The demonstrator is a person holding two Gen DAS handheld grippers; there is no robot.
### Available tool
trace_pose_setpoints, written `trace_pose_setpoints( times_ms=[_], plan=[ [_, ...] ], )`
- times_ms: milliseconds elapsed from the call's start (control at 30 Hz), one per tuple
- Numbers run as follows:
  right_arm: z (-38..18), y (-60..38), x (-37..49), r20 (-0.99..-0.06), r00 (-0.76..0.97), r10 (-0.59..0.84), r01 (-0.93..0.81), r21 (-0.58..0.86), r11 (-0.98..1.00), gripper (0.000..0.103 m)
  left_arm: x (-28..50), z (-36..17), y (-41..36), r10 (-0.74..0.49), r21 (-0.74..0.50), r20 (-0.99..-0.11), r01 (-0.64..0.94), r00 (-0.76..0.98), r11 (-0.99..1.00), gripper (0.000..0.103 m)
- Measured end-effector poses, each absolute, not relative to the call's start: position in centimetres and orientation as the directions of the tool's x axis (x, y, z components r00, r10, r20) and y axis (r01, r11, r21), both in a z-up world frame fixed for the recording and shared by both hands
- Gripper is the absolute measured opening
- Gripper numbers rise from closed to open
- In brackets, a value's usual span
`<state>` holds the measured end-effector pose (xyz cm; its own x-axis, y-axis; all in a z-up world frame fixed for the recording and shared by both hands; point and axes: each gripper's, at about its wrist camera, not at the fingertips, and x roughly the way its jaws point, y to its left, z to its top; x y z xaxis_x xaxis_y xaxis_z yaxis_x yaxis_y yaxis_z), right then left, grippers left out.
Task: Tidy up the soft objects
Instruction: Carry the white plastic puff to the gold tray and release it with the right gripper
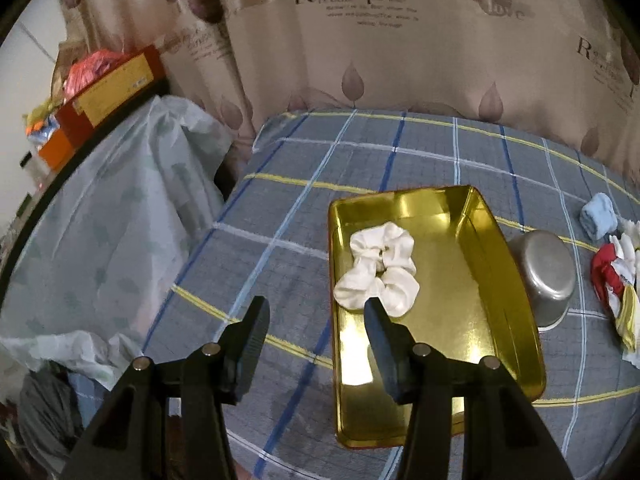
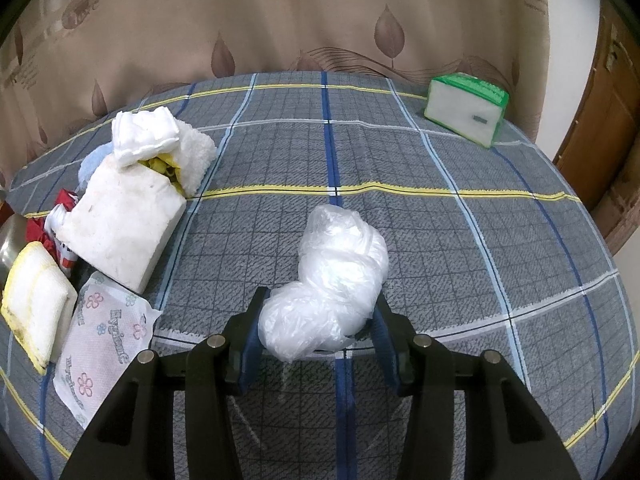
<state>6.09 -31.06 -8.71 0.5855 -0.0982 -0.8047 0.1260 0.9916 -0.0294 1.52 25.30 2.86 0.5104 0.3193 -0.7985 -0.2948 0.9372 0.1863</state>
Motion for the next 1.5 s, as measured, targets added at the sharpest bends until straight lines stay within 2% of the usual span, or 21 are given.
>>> trace_pose_setpoints(
  times_ms=[300, 500, 733, 1133, 1367, 1500],
  plan=[
    [-7.6, -28.8, 6.1, -0.801, 0.565, -0.199, 0.12, -0.159, 0.98, 0.037, 0.9, 1.1, 26.8, 0.27, 0.087, -0.811, -0.349, 0.519, 0.933, 0.05],
    [-3.9, -26.8, 4.7, -0.761, 0.622, -0.184, 0.117, -0.142, 0.983, 0.037, 0.5, 0.6, 28.7, 0.261, 0.041, -0.818, -0.401, 0.513, 0.915, 0.05],
    [0.2, -18.8, 3.9, -0.739, 0.674, -0.019, -0.086, -0.104, 0.991, 0.037, 0.2, -0.1, 30.2, 0.267, 0.027, -0.826, -0.438, 0.496, 0.898, 0.05],
    [1.3, 0.1, 2.9, -0.758, 0.583, 0.295, -0.514, -0.062, 0.856, 0.037, -1.1, 0.1, 33.6, 0.314, 0.025, -0.827, -0.528, 0.466, 0.849, 0.05],
    [0.7, 8.0, 3.5, -0.778, 0.505, 0.374, -0.628, -0.034, 0.777, 0.038, -1.5, -0.2, 34.9, 0.297, 0.0, -0.841, -0.549, 0.451, 0.835, 0.05],
    [0.0, 11.9, 4.7, -0.797, 0.475, 0.374, -0.669, -0.05, 0.742, 0.038, -1.6, -0.4, 35.3, 0.3, 0.004, -0.845, -0.556, 0.443, 0.831, 0.05]
  ],
)
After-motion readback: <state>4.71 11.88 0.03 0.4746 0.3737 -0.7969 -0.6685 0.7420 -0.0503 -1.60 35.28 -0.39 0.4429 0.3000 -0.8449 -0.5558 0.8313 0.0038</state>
